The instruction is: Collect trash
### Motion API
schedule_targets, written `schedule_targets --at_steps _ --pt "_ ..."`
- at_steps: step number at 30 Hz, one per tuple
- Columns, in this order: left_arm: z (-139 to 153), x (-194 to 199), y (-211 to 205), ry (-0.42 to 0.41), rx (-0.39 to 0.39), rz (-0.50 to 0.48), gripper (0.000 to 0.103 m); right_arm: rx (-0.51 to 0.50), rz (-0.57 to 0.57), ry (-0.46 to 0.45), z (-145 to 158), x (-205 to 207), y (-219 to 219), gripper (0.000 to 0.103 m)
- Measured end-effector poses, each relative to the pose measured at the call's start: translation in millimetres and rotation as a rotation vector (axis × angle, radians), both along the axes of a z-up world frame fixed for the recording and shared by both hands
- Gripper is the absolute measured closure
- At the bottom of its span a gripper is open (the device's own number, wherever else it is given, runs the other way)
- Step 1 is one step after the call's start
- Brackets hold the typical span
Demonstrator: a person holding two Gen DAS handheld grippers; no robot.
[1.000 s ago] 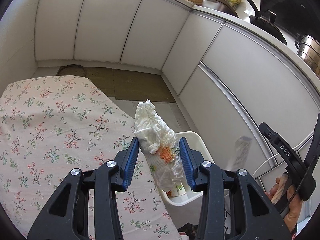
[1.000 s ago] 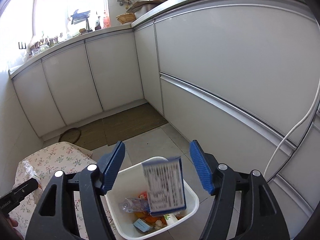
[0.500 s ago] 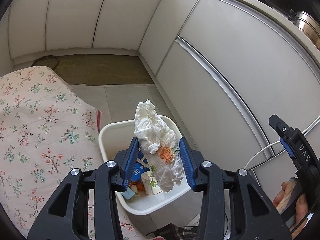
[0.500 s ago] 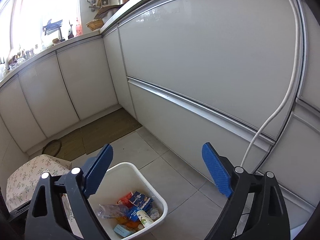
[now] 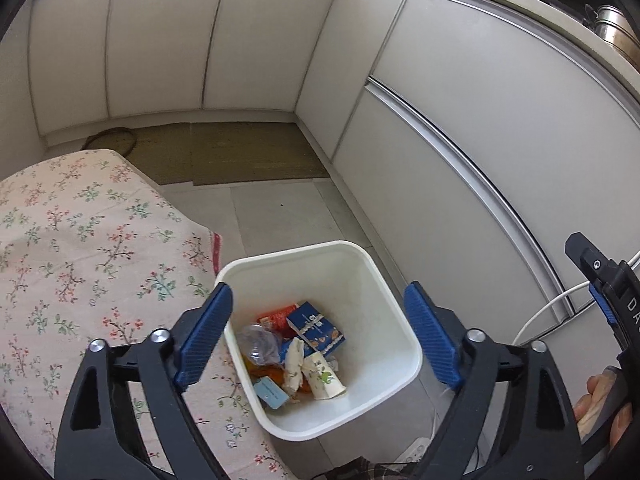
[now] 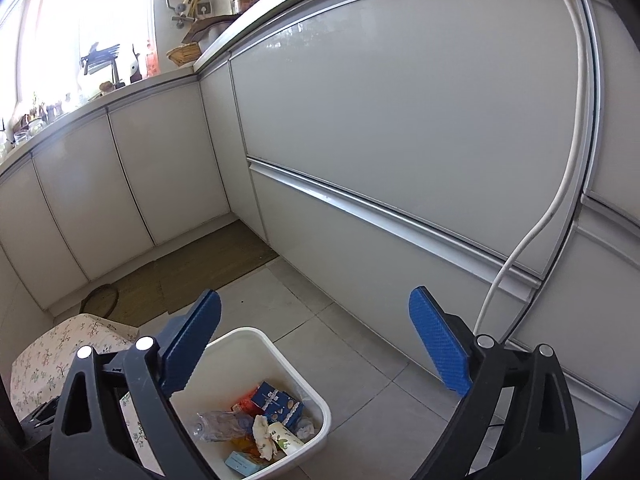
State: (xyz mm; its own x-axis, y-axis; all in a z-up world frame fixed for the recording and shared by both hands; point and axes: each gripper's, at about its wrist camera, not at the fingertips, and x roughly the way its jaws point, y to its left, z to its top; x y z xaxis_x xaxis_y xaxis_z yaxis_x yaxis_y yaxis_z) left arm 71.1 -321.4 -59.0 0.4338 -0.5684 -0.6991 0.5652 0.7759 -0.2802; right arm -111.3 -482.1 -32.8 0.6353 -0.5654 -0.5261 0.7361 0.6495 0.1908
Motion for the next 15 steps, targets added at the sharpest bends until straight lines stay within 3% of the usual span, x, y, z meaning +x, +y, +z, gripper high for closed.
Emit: schedule_targets --at_steps 7,11,15 --pt "27.2 -18.6 38.6 -0.183 0.044 0.103 0.007 -0.050 0.045 0.017 3.3 1.4 33.5 0.007" --pt "45.9 -33.4 56.9 -0.305 0.092 0.142 0.007 -0.098 0.093 -0.061 14.0 -7.4 58.9 0.007" --pt "69.1 -59.0 80.1 -0.493 0.140 0.204 0.007 -0.159 0.118 -0.145 28.6 -19.8 85.7 0.007"
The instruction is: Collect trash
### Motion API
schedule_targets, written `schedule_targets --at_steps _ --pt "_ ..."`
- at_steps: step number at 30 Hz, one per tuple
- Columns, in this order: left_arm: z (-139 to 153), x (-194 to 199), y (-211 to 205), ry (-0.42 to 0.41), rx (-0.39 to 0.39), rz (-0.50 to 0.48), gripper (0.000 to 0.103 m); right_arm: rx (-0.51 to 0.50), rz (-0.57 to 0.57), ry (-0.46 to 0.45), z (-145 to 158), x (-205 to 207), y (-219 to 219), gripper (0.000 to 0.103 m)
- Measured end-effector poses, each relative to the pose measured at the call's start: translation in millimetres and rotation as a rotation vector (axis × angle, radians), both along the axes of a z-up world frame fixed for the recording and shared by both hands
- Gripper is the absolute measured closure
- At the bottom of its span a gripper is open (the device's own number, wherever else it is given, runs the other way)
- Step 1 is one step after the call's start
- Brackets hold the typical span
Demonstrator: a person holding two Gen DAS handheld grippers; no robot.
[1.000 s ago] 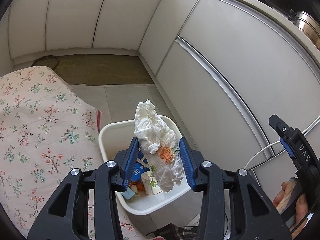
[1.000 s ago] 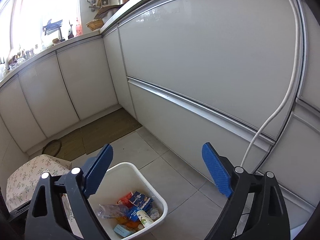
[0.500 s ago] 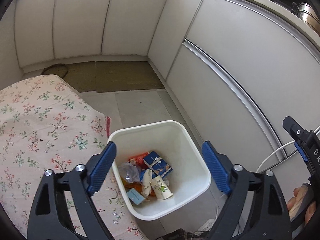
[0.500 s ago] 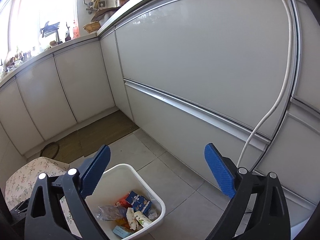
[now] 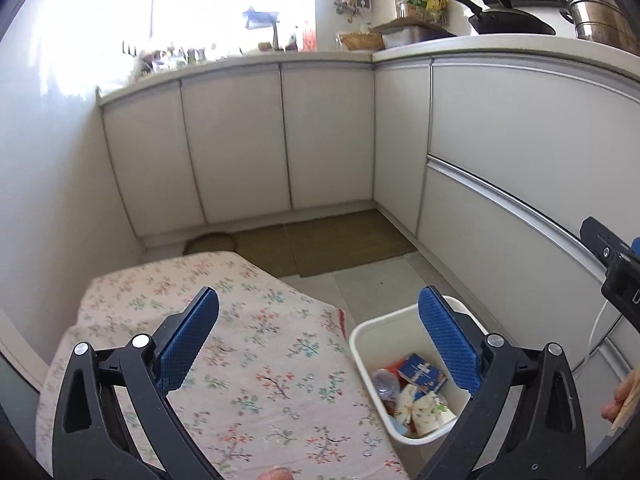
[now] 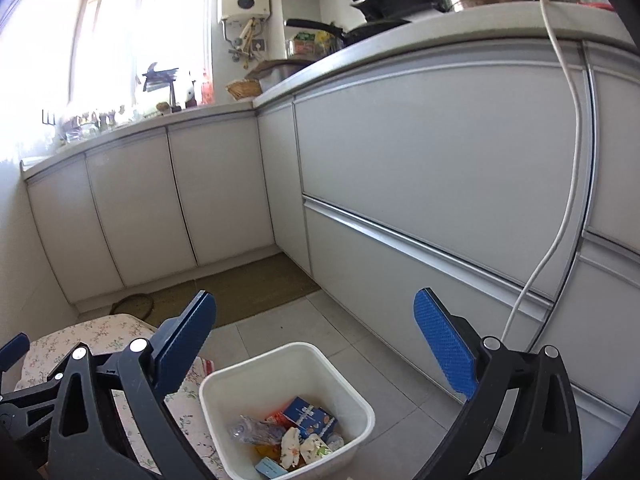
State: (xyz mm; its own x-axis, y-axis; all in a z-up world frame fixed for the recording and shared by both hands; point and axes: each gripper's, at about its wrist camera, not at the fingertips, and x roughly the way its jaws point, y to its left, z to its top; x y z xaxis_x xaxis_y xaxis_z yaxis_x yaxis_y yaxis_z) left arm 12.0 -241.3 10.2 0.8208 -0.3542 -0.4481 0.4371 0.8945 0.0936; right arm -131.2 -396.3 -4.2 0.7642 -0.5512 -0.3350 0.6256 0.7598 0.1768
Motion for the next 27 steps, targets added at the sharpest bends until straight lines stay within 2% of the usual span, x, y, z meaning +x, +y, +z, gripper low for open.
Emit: schedule_targets --at_steps 3,5,8,10,13,15,18,27 --pt "16.5 -19.6 22.2 -0.114 -0.002 0.027 0.007 -0.047 0.035 -0.077 13.3 -9.8 21.9 0.007" --pt "24.0 -24.7 40.9 -0.133 -0.029 0.035 0.007 -0.083 0.054 -0.115 20.3 -14.7 37.9 0.007" --pt "31.4 -22.0 70.0 -0.079 -0.077 0.047 0.007 -0.115 0.082 -0.127 27.5 -15.7 62.9 0.007" --pt "34.7 -21.2 89.3 -0.057 -0.106 0.057 0.007 -0.134 0.054 -0.081 28.8 -10.0 79.1 0.007" --pt "37.5 -26.9 114.4 -0.084 -0.119 0.088 0.007 -0.148 0.035 -0.016 25.9 -3.2 105.8 0.007" --pt "38.9 -27.1 131.8 -0.091 -0.122 0.125 0.007 -0.164 0.082 -0.002 23.9 2.9 123.6 0.007" --pt "38.7 -20.2 157.7 -0.057 -0.137 0.165 0.007 -0.170 0.135 -0.003 21.9 6.8 148.0 0.007" --pt "31.4 -16.3 211.8 0.006 -0.124 0.206 0.007 -0.144 0.245 -0.003 18.0 24.3 200.4 0.007"
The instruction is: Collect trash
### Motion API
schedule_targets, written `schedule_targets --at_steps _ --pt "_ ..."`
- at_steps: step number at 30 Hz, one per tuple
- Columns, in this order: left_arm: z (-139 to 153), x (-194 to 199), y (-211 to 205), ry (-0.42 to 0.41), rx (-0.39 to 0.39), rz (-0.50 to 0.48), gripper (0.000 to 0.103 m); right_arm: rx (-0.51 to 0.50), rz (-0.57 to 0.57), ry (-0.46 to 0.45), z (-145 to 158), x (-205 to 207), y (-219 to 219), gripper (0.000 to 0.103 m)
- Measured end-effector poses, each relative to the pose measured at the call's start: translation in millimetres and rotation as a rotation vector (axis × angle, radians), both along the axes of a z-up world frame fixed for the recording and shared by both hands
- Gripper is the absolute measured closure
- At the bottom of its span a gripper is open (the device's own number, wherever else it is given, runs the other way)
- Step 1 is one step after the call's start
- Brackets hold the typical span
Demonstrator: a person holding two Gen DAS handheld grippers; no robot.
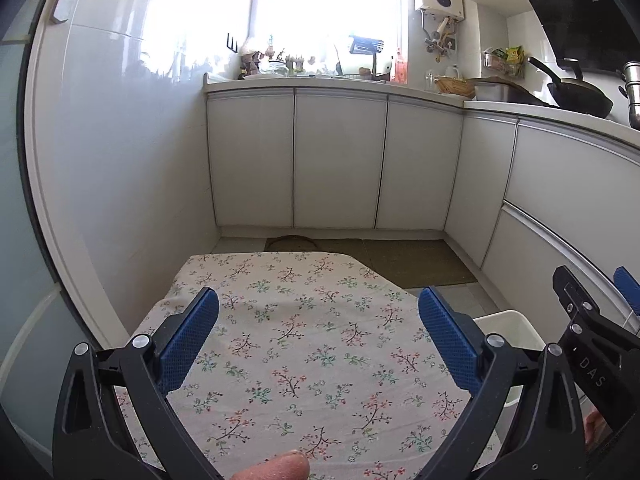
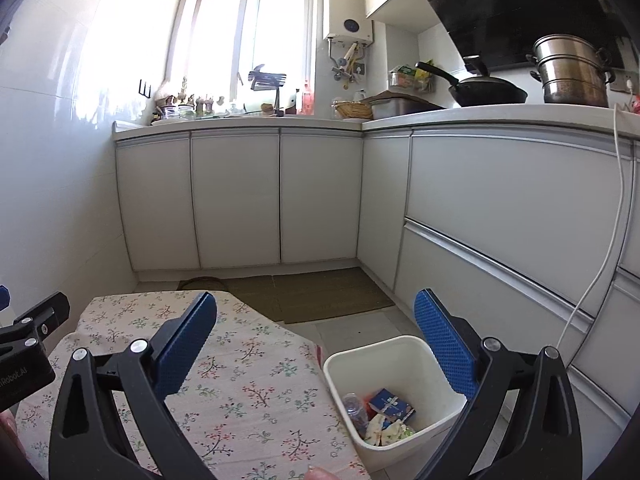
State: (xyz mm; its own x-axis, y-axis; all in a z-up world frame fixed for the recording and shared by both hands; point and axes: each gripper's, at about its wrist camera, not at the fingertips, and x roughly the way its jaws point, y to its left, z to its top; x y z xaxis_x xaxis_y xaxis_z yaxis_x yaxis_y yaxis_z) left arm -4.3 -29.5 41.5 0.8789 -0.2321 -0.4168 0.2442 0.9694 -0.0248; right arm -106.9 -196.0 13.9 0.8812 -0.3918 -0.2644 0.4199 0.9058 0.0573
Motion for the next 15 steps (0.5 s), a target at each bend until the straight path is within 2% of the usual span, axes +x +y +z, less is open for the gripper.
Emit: schedule_targets --at_steps 8,15 --pt "-7.6 6.1 33.8 0.037 -0.005 0.053 0.007 -0.010 0.070 0.004 -3.2 14.1 33.3 0.007" --pt "-10.6 9.6 49.9 0.054 -0.009 0.098 0.007 -0.014 0.092 0.009 -4.9 19.1 45.6 0.007"
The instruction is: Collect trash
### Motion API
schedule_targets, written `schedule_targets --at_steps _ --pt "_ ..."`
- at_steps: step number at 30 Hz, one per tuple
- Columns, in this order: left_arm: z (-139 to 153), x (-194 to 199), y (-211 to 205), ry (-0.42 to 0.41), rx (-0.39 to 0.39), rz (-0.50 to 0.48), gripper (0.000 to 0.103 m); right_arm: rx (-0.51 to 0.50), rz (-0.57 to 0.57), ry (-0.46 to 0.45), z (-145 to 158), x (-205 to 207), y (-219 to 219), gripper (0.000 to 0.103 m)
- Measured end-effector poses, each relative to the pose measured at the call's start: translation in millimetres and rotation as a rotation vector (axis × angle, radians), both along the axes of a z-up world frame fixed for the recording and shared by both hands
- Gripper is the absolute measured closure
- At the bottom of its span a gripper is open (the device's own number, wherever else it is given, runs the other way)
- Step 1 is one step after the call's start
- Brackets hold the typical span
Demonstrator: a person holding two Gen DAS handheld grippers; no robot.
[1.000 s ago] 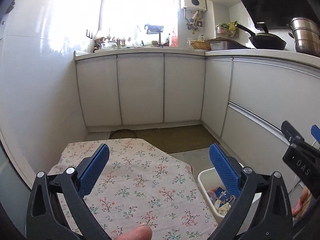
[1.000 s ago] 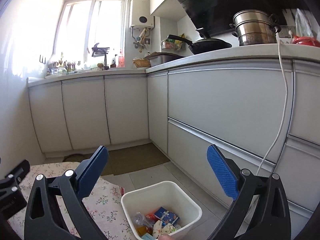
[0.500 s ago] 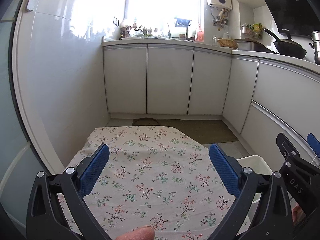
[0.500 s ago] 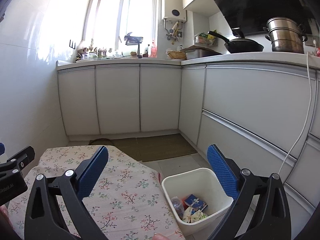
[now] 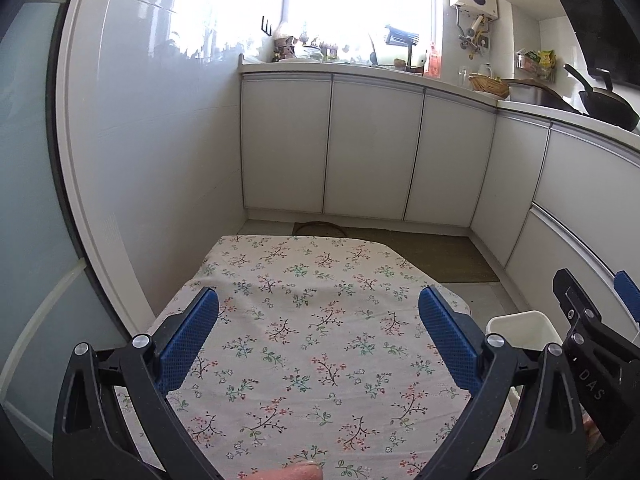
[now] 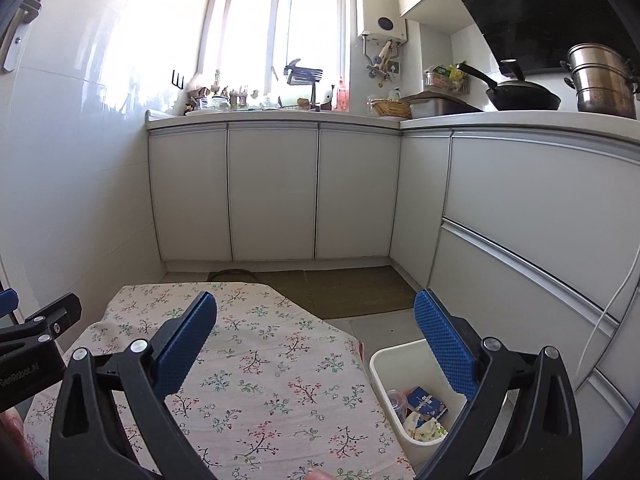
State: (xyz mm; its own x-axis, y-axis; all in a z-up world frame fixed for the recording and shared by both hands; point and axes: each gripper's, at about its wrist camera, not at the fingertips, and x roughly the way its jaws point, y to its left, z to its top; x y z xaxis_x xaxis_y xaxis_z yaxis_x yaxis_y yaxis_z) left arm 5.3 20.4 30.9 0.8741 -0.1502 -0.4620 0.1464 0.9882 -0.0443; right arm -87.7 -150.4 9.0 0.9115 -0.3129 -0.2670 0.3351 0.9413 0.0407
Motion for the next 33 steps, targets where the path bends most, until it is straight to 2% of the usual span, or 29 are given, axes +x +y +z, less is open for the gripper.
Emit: schedule_targets --at_steps 19,28,33 --pt "-3.1 1.9 -11.4 0.032 0.023 -0.010 0.007 0.013 0.000 0.025 -2.6 2.5 -10.6 0.007" --pt "-4.0 1.7 -20.5 0.024 0.035 -0.019 0.007 0.014 -0.012 0.034 -4.0 1.8 -16.4 0.007" --pt "-5.3 0.1 -30.2 0.009 0.051 -0.053 0.011 0.025 -0.026 0.045 -4.9 1.7 -22.5 0.007"
